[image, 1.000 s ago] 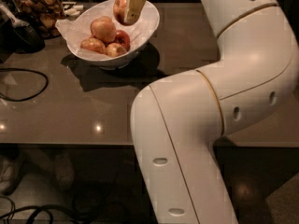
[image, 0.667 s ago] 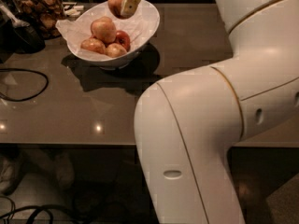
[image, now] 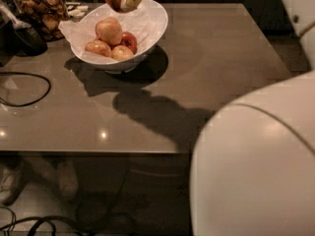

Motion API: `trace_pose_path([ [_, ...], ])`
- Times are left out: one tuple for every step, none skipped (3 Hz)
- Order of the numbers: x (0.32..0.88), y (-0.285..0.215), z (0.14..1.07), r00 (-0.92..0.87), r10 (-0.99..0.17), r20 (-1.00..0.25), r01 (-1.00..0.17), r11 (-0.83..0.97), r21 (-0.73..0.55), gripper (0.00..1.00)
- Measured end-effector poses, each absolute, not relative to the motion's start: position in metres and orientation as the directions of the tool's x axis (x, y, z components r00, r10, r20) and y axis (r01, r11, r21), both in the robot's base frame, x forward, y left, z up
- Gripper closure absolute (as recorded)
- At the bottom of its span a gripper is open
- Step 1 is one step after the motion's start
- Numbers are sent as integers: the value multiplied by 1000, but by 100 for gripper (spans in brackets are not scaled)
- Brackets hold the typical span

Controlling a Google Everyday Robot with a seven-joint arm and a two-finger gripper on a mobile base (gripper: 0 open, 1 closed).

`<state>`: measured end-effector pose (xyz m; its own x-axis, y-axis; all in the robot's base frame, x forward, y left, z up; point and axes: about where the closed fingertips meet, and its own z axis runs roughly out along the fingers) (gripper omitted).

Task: Pick apple from white bowl

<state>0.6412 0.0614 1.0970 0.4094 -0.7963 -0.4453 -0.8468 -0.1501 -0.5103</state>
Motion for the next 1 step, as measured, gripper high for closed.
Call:
trace_pose_path([
  [621, 60, 1099, 417, -787, -455, -847, -156, -508, 100],
])
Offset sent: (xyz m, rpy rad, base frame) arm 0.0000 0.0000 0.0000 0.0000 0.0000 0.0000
